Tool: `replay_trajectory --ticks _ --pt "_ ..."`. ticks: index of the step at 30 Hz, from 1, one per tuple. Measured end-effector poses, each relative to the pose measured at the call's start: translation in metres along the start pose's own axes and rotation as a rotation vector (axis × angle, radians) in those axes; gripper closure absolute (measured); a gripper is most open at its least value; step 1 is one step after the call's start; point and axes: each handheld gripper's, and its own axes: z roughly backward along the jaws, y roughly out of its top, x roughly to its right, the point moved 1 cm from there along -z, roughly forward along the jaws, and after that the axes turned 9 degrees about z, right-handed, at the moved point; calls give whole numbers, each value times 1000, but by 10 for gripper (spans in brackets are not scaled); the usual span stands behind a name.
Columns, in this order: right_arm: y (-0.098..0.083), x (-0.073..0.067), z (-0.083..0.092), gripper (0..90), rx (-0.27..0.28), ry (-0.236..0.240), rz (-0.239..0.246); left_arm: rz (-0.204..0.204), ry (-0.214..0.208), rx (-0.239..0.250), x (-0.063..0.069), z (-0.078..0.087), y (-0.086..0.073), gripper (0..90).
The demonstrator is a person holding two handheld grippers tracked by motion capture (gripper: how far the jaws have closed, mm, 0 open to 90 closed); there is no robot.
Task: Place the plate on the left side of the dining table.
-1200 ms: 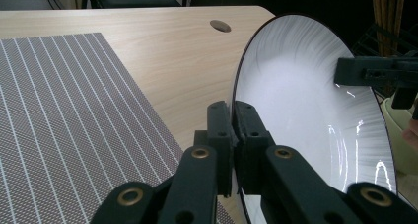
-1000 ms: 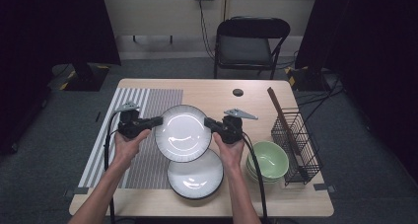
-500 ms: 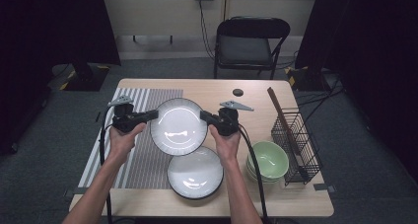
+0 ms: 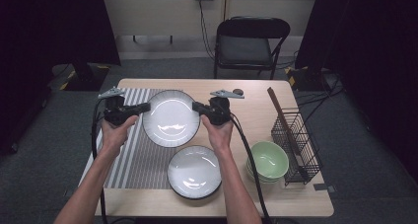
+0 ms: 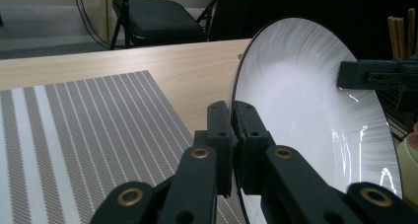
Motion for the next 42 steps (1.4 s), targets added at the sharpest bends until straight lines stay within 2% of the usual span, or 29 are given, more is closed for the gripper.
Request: replay_trajectory --ticks 9,16,22,33,42 --pt "13 -6 -20 855 -11 18 26 27 20 19 -16 7 5 868" --pt "21 -10 -36 852 -3 34 4 20 46 33 -27 14 14 867" --pt "31 -17 -50 851 -4 47 19 47 63 45 -42 20 15 865" --pt "31 -21 -85 851 -38 81 24 89 108 39 -66 28 10 866" --pt "18 -29 -111 851 -58 111 28 110 150 23 -86 35 -4 866"
